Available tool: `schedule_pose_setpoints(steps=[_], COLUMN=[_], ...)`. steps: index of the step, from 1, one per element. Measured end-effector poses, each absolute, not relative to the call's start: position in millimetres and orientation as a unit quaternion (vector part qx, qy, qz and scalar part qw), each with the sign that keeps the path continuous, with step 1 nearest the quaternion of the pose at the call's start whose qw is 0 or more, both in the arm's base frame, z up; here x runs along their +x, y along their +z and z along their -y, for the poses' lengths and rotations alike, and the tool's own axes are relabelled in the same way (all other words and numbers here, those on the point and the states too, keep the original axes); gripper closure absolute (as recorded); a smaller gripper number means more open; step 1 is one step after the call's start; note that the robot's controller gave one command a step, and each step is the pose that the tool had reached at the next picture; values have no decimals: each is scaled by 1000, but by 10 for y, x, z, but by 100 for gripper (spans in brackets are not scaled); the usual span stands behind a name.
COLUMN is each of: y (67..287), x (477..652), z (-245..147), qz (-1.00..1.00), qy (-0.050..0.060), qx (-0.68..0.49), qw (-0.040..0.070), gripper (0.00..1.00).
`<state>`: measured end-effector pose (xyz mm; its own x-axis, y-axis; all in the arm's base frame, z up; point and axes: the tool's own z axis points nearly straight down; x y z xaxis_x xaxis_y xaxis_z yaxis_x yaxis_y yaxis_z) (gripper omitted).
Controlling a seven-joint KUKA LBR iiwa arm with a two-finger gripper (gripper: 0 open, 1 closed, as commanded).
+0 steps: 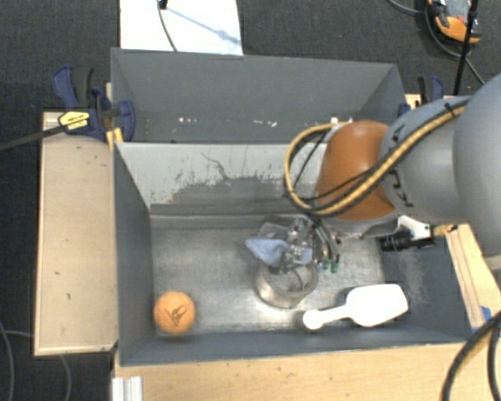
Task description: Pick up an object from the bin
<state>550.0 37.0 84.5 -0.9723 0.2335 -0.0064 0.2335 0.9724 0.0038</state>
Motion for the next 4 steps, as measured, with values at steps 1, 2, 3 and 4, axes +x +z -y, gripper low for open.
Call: schedule_pose_setpoints(steps=[1,2,3,4], y=[845,859,906,1026], x=[5500,5498,5486,5469], z=[-370,-370,-367,-364], qz=[-993,-993,-993,-993], qy=[1,1,1,0], qx=[118,117,117,116], qw=[3,3,1,-3], gripper=[100,100,100,100])
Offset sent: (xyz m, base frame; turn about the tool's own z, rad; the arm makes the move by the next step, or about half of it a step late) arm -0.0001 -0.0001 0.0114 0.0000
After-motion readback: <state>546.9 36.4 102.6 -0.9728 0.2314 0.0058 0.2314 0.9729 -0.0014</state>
